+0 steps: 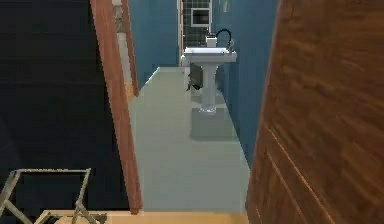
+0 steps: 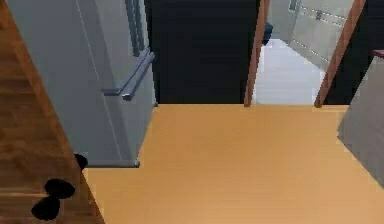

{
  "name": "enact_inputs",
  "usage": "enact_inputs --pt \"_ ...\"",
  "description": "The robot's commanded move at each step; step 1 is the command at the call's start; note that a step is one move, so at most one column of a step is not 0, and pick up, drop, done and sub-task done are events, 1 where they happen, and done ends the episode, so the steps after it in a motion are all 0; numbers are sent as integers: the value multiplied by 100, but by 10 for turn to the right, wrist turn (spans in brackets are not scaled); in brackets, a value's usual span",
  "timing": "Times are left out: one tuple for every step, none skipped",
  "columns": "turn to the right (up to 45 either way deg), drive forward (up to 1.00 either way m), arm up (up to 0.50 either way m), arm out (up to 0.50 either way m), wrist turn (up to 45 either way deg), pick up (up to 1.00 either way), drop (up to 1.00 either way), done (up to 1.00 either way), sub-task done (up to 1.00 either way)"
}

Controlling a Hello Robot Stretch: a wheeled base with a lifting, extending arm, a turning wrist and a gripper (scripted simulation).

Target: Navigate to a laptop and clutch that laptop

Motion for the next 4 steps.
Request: enact_inputs --pt "0 100 0 0 0 0 0 0 0" --pt "0 50 0 0 0 0 0 0 0" --pt "-210 0 0 0 0 0 0 0 0" --pt "0 100 0 0 0 0 0 0 0"
